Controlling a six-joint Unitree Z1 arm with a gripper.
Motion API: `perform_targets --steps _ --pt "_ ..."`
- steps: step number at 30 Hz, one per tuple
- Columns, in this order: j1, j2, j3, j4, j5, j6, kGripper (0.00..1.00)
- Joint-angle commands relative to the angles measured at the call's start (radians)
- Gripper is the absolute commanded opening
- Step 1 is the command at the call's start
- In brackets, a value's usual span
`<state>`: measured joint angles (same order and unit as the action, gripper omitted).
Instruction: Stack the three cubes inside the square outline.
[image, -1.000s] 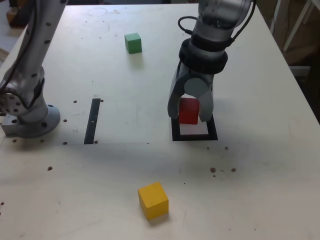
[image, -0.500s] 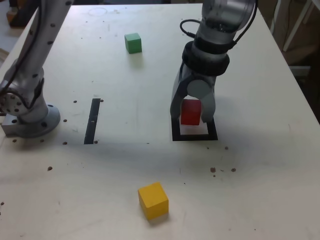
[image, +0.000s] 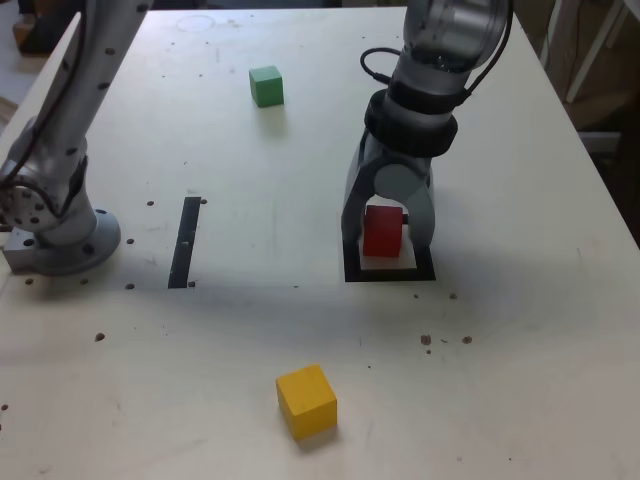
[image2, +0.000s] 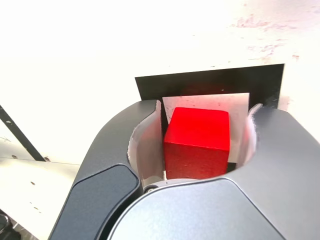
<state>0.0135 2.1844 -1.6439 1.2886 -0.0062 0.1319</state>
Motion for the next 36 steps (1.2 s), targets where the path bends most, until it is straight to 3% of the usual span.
perform_targets --steps 1,7,19,31,36 --pt "0.002 -0.016 -0.002 -0.003 0.001 0.003 1.00" --pt "0.002 -0.050 0.014 0.005 0.015 0.003 1.00" --pt "-0.035 -0.223 0.071 0.034 0.102 0.017 1.00" --pt "-0.343 -0.305 0.168 0.056 0.124 0.058 1.00" --pt "-0.493 -0.302 0.184 0.046 0.159 0.103 0.99"
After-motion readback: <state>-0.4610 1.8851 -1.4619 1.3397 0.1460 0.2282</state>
